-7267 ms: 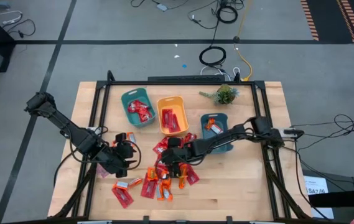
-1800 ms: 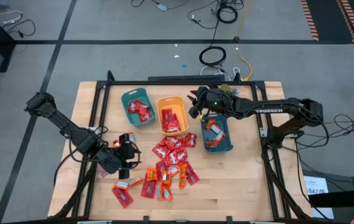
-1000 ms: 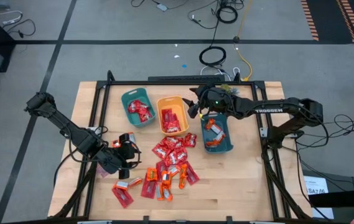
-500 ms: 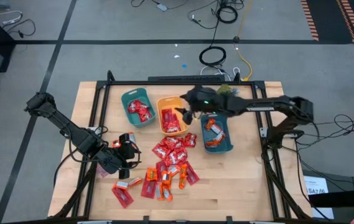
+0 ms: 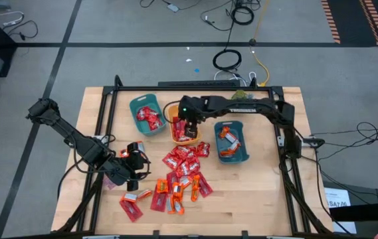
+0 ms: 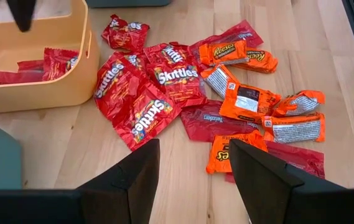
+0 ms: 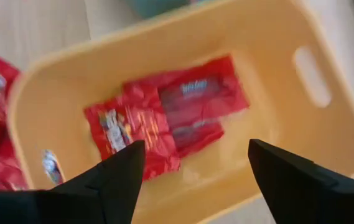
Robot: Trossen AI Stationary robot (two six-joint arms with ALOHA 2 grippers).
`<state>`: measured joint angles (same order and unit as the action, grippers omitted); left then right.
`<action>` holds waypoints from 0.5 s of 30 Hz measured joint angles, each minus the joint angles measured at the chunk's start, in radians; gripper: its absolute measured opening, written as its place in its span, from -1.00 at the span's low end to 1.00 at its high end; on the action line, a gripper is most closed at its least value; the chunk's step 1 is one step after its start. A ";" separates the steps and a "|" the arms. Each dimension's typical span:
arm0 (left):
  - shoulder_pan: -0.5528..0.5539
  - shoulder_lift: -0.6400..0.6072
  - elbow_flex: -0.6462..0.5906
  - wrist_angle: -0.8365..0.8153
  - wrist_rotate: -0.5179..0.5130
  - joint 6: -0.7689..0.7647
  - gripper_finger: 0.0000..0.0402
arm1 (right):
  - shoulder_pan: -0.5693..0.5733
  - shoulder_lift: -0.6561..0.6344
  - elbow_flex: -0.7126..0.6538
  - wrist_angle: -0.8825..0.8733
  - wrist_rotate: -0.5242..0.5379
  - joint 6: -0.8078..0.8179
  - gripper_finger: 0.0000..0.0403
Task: Sort candy
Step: Put the red pack of candy into the light blue bin
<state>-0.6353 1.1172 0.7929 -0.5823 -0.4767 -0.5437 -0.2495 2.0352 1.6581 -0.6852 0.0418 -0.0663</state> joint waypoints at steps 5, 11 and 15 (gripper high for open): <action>0.000 0.000 0.000 0.000 0.000 0.000 0.02 | -0.020 0.055 0.001 0.000 -0.110 -0.002 0.25; 0.000 0.000 0.000 0.000 0.000 0.000 0.02 | -0.019 0.111 0.002 0.013 -0.121 0.011 0.21; 0.000 0.000 0.000 -0.001 0.000 0.000 0.02 | -0.018 0.125 0.001 0.017 -0.122 0.012 0.21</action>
<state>-0.6353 1.1172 0.7931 -0.5831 -0.4767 -0.5434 -0.2674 2.1605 1.6590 -0.6684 -0.0797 -0.0538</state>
